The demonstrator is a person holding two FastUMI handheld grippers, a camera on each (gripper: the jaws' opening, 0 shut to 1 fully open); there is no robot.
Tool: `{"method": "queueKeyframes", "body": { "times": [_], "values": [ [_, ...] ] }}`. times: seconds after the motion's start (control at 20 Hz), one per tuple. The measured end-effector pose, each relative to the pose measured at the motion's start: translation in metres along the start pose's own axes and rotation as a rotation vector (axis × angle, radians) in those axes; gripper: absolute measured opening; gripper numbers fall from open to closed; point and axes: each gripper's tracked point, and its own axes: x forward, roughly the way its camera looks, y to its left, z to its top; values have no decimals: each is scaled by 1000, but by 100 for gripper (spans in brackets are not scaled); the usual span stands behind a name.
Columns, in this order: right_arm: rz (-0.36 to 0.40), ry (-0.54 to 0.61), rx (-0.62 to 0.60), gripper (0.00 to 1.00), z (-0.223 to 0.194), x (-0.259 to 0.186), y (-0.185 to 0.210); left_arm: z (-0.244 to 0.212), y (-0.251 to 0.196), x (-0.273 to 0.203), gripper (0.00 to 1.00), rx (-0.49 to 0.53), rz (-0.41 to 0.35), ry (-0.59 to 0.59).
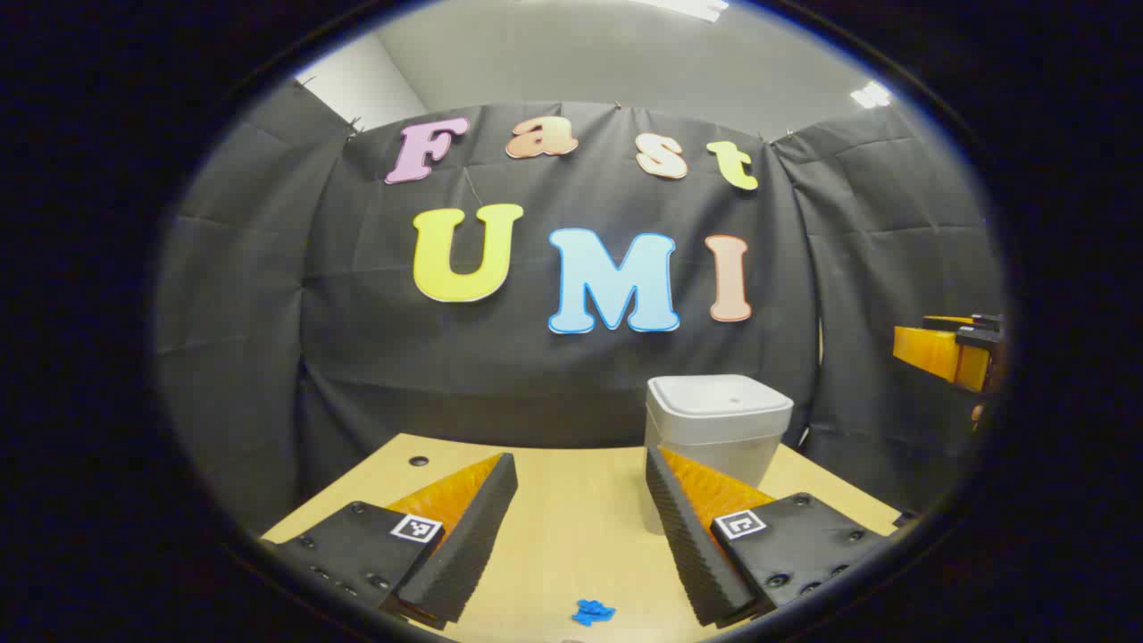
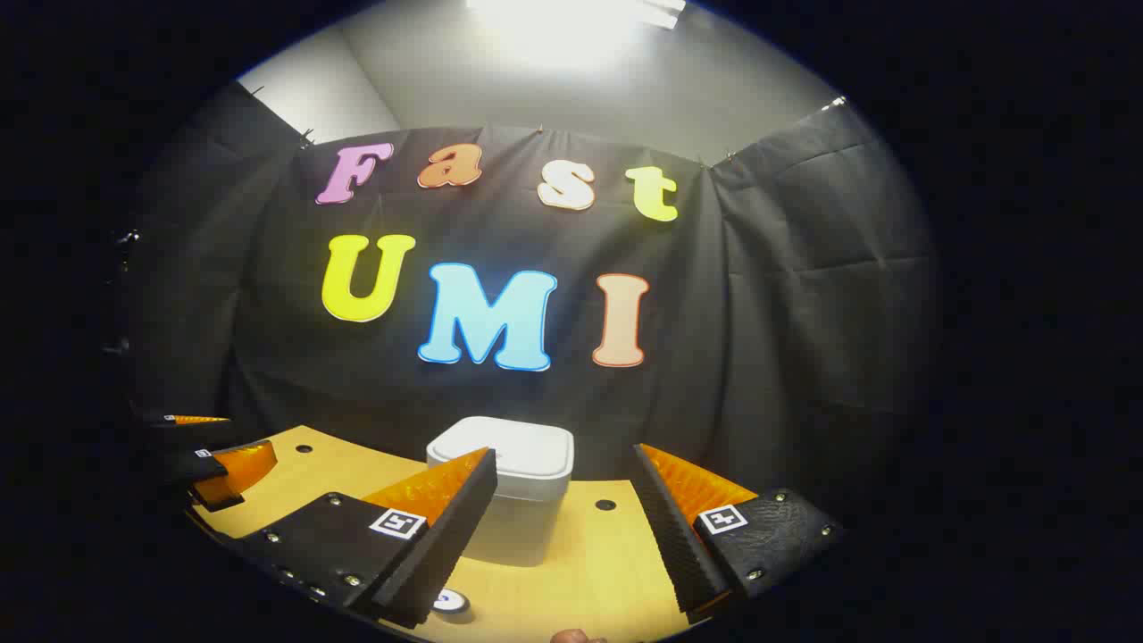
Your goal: Press the lid of the desktop garbage bin to open it, pick up the crumpled paper on the desktop and throw it into the bin, then pick up the pop can on the desktop and drop it into the bin, and finally close the garbage bin lid.
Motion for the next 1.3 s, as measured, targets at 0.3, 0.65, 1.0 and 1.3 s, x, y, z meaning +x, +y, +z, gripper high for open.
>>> {"method": "queueKeyframes", "body": {
  "times": [0.3, 0.65, 1.0, 1.3],
  "values": [
    [118, 92, -16, 95, -48, 14, 21, -13, -8, 6, 100, -134, 66, -4],
    [155, 59, -53, 95, -53, 22, 48, -9, 2, 27, 100, -89, 105, -1],
    [87, 52, -33, 96, -51, 35, 63, -8, 9, 46, 100, -65, 22, 22],
    [51, 83, -37, 72, -64, 45, 75, -13, 11, 50, 99, -47, -26, 39]
  ]
}}
